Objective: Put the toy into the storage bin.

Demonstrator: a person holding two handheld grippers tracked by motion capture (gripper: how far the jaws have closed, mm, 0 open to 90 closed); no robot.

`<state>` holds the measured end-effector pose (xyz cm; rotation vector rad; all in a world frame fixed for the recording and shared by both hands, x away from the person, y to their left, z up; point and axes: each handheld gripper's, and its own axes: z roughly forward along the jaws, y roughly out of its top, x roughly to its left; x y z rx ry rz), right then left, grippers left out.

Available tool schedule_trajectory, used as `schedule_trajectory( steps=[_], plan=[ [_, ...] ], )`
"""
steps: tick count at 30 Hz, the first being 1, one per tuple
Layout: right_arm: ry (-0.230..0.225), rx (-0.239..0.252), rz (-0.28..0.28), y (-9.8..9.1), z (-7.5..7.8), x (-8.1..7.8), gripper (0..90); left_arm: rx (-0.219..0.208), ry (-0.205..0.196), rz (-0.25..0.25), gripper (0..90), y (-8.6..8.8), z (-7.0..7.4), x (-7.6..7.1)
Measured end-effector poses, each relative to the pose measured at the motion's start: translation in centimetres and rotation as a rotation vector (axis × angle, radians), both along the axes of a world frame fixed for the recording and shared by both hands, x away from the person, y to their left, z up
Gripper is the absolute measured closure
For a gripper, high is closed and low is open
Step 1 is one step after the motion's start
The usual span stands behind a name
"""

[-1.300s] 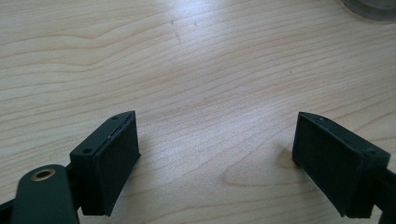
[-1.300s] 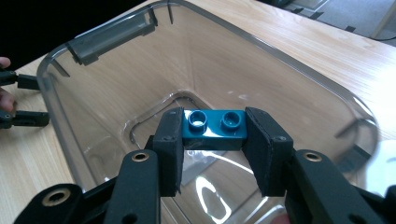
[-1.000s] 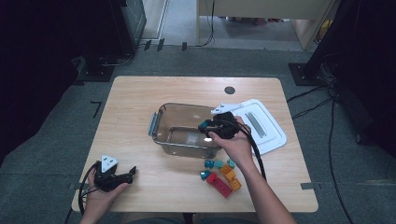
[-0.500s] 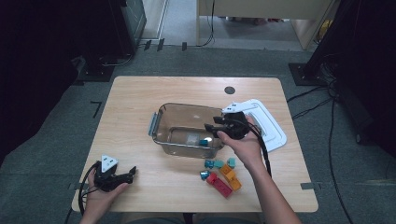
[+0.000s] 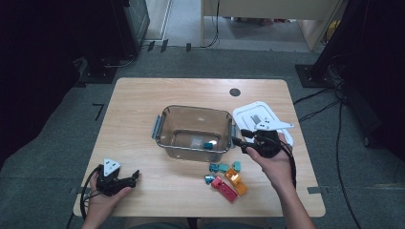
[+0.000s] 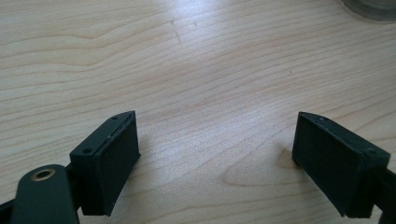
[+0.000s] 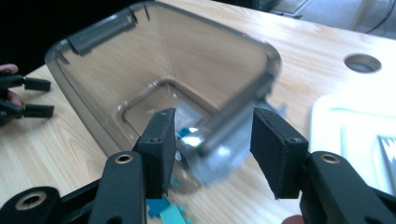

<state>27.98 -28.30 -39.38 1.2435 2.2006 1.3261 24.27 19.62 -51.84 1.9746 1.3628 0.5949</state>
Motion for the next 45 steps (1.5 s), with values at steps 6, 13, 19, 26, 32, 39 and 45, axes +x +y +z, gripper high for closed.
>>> schedule_trajectory(
  steps=[6, 13, 19, 26, 32, 39, 45],
  plan=[
    [0.012, 0.014, -0.039, -1.7, -1.5, -1.5, 51.1, 0.001, 0.001, -0.001, 14.5, 0.0, 0.0, 0.0],
    [0.050, 0.017, -0.059, -2.6, -4.2, -2.3, 50.6, 0.002, 0.001, -0.001, 14.6, 0.0, 0.0, 0.0],
    [0.086, 0.012, -0.064, -2.7, -7.0, -2.3, 50.6, 0.001, 0.001, -0.001, 14.6, 0.0, 0.0, 0.0],
    [0.119, -0.020, -0.069, -2.3, -9.4, -2.1, 50.6, 0.001, 0.001, -0.001, 14.6, 0.0, 0.0, 0.0],
    [0.134, -0.038, -0.049, -1.7, -10.4, -2.1, 50.3, 0.001, 0.001, -0.001, 14.6, 0.0, 0.0, 0.0],
    [0.157, -0.051, -0.026, -1.3, -11.3, -2.3, 49.6, 0.001, 0.000, -0.001, 14.6, 0.0, 0.0, 0.0],
    [0.159, -0.061, -0.003, -0.9, -11.6, -2.4, 47.0, 0.001, 0.001, -0.001, 14.6, 0.0, 0.0, 0.0]
  ],
)
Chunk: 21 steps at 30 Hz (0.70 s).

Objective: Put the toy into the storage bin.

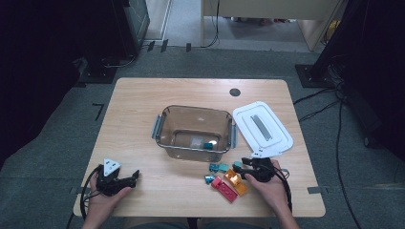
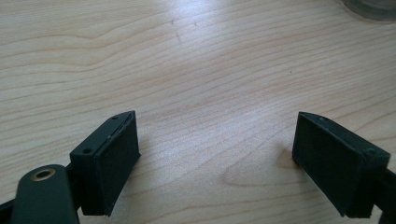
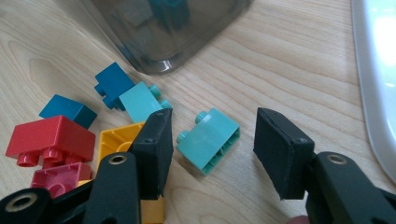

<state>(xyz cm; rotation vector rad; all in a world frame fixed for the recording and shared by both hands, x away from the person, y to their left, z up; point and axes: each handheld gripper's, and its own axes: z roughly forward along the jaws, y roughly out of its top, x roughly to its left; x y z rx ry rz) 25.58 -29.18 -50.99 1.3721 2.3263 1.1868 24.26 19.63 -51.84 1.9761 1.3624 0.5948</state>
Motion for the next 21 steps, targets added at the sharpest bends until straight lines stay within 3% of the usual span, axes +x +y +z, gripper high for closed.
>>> schedule_trajectory(
  steps=[5, 10, 15, 17, 21],
  plan=[
    [0.004, -0.031, 0.006, 0.16, -0.42, 0.05, 45.2, 0.000, 0.000, 0.000, 14.6, 0.00, 0.00, 0.00],
    [-0.027, -0.058, 0.026, 0.40, -0.56, -0.05, 46.4, 0.000, 0.000, 0.000, 14.6, 0.00, 0.00, 0.00],
    [-0.054, -0.090, 0.054, 0.68, -0.55, -0.22, 57.2, 0.000, 0.000, 0.000, 14.6, 0.00, 0.00, 0.00],
    [-0.058, -0.101, 0.052, 0.69, -0.55, -0.25, 65.5, 0.000, 0.000, 0.000, 14.6, 0.00, 0.00, 0.00],
    [-0.042, -0.082, 0.051, 0.38, -0.51, -0.16, 72.7, 0.000, 0.000, 0.000, 14.6, 0.00, 0.00, 0.00]
  ],
)
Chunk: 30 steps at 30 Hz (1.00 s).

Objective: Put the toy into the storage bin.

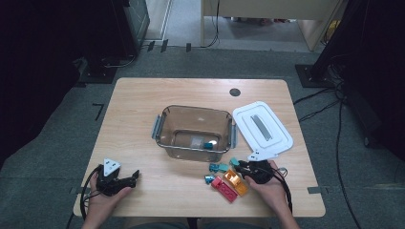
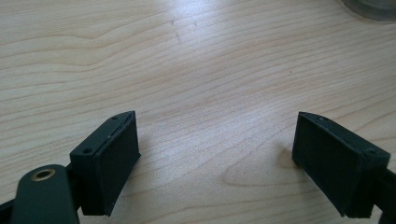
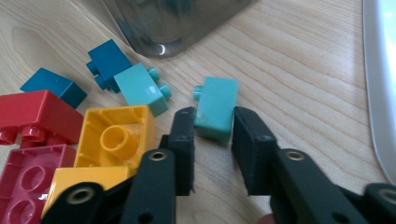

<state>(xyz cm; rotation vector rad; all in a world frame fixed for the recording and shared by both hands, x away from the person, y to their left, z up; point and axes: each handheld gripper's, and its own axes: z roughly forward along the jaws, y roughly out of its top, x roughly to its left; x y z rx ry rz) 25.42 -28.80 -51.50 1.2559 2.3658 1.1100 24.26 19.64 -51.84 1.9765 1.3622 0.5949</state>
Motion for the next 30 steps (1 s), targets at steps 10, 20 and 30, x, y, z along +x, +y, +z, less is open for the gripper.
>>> schedule_trajectory(
  steps=[10, 20, 30],
  plan=[
    [-0.021, 0.012, -0.008, -0.4, 0.6, 0.0, 73.4, 0.000, 0.000, 0.000, 14.6, 0.0, 0.0, 0.0],
    [-0.042, 0.019, -0.038, -1.4, 2.8, -0.2, 73.4, 0.000, 0.000, 0.000, 14.6, 0.0, 0.0, 0.0],
    [-0.065, 0.020, -0.073, -2.8, 6.0, 0.1, 73.4, 0.000, 0.000, 0.000, 14.6, 0.0, 0.0, 0.0]
  ],
)
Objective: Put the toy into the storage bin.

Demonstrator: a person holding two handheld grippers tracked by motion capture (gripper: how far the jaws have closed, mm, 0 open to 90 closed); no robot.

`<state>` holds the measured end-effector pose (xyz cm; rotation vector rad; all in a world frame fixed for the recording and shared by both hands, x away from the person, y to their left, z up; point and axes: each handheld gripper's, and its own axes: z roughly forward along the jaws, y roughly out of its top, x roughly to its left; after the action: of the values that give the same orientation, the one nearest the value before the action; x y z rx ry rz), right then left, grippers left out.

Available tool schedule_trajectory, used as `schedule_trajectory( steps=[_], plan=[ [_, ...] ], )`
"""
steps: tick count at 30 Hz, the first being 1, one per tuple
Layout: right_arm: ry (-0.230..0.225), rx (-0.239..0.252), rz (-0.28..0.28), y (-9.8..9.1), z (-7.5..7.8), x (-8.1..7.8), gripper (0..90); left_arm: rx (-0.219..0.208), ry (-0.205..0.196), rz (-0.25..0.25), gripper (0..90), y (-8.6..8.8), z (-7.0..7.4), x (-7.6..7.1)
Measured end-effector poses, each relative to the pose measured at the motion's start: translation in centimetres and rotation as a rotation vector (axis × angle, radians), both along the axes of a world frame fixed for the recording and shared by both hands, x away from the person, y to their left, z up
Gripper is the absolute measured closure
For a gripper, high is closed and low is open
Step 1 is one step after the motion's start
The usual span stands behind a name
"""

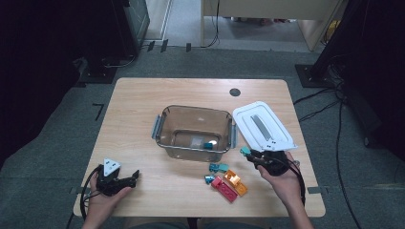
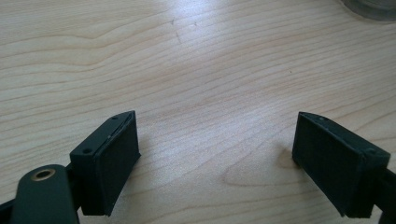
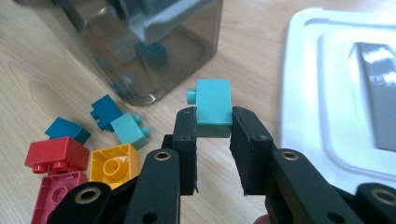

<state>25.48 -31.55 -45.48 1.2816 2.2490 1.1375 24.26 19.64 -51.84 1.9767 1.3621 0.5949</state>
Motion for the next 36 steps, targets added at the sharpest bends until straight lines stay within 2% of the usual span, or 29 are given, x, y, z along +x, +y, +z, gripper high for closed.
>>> schedule_trajectory(
  steps=[5, 13, 20, 24, 29, 36],
  plan=[
    [-0.021, -0.011, -0.001, -0.4, 1.8, 0.2, 73.4, 0.000, 0.000, 0.000, 14.6, 0.0, 0.0, 0.0],
    [-0.051, 0.000, 0.014, 0.0, 4.5, 1.0, 73.4, 0.000, 0.000, 0.000, 14.6, 0.0, 0.0, 0.0],
    [-0.072, 0.002, 0.051, 1.2, 6.4, 1.9, 73.4, -0.002, -0.001, 0.001, 14.6, 0.0, 0.0, 0.0],
    [-0.086, 0.006, 0.082, 2.6, 7.4, 2.6, 73.4, 0.000, -0.002, 0.000, 14.6, 0.0, 0.0, 0.0],
    [-0.090, 0.000, 0.115, 4.2, 7.8, 3.4, 73.4, 0.000, -0.001, 0.000, 14.6, 0.0, 0.0, 0.0],
    [-0.079, -0.005, 0.165, 6.9, 7.7, 4.7, 73.4, -0.001, -0.002, 0.001, 14.6, 0.0, 0.0, 0.0]
  ],
)
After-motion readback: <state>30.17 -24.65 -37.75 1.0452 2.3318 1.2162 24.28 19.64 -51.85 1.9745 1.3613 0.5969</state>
